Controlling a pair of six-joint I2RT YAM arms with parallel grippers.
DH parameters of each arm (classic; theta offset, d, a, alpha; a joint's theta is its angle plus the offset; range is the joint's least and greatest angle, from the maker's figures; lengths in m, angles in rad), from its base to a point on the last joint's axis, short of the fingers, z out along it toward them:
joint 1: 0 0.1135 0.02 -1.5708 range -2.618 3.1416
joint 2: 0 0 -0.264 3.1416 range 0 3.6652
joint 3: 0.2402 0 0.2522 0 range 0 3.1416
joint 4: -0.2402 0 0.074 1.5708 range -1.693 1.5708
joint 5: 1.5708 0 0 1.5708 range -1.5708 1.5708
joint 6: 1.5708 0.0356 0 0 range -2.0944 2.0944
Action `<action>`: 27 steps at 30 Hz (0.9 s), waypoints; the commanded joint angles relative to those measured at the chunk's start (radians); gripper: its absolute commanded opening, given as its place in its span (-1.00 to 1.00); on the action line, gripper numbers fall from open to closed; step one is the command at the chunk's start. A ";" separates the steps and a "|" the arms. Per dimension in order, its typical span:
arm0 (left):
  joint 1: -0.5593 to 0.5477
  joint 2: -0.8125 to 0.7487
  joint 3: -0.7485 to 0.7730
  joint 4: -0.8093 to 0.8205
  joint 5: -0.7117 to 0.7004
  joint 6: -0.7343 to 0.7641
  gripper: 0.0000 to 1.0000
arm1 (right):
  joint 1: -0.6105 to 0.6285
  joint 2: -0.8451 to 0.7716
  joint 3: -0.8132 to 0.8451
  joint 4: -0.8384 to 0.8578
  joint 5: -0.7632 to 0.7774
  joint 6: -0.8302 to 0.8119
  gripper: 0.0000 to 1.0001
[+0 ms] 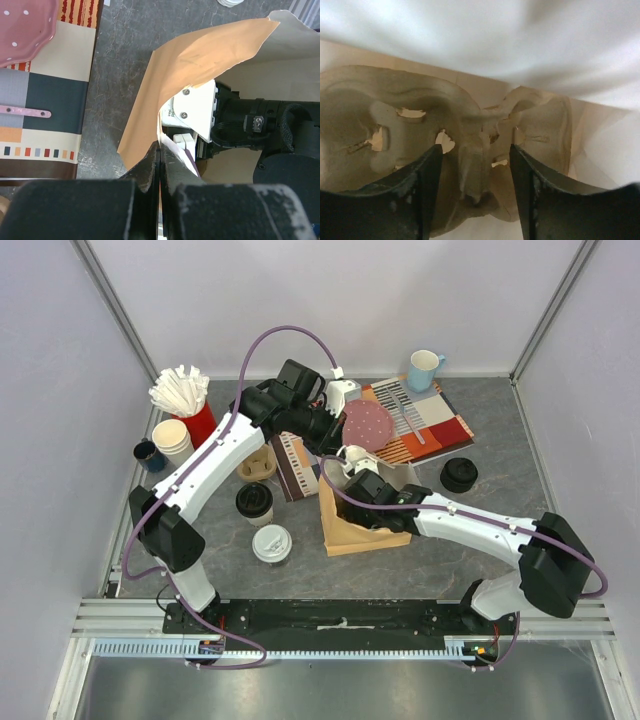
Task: Pack the takeout coffee
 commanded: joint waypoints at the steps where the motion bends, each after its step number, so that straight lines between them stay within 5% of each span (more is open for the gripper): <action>1: 0.002 -0.062 0.006 0.018 0.051 0.059 -0.96 | -0.015 0.030 -0.015 -0.109 -0.041 0.067 0.45; 2: 0.002 -0.061 0.004 0.011 0.051 0.064 -0.95 | -0.014 0.023 -0.006 -0.114 -0.046 0.060 0.75; 4: 0.002 -0.064 -0.008 0.008 0.049 0.076 -0.95 | -0.011 -0.003 0.019 -0.123 -0.052 0.057 0.96; 27: -0.012 -0.084 -0.050 -0.022 -0.012 0.185 -0.95 | 0.015 -0.120 0.271 -0.266 0.012 0.014 0.96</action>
